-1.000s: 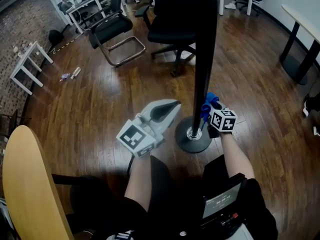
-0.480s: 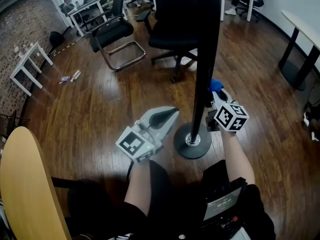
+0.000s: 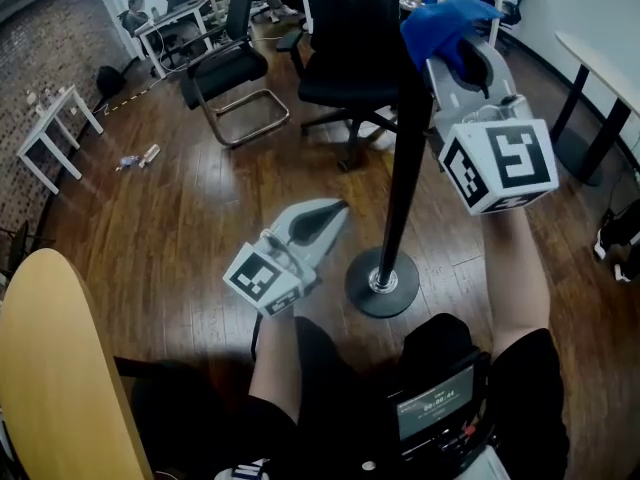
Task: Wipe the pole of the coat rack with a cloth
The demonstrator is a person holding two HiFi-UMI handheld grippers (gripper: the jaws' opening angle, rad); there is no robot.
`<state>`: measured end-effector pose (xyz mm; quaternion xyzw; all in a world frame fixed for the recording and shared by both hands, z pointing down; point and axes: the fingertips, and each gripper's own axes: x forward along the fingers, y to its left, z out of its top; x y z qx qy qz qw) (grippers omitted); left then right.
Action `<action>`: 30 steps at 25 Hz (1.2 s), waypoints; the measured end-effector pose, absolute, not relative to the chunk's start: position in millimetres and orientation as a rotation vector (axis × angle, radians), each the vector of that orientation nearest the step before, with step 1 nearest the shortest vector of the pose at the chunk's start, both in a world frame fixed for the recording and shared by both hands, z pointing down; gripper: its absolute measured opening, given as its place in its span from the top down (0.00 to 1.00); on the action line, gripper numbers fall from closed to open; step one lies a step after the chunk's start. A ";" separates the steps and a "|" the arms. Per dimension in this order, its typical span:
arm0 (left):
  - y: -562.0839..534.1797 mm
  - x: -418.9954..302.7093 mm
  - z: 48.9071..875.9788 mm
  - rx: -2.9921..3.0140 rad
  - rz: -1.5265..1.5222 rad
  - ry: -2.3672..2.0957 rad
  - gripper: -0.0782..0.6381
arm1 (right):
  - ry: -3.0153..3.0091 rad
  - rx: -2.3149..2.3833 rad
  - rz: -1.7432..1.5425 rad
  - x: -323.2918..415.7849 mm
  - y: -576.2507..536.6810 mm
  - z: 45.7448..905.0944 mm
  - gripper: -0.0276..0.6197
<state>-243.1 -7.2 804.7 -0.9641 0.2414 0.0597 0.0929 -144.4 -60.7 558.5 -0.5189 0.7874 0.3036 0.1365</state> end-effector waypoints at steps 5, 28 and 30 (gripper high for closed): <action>-3.9 -247.1 802.1 -2.857 0.185 0.713 0.89 | 2.369 -1.843 1.225 -177.4 -71.5 631.7 0.92; -13.4 -256.3 854.5 -2.930 0.070 0.798 0.89 | 3.131 -1.920 0.291 -171.8 -82.9 1084.5 0.92; -14.3 -255.0 853.0 -2.928 0.077 0.799 0.89 | 2.936 -1.885 0.377 -169.3 -85.5 1002.8 0.91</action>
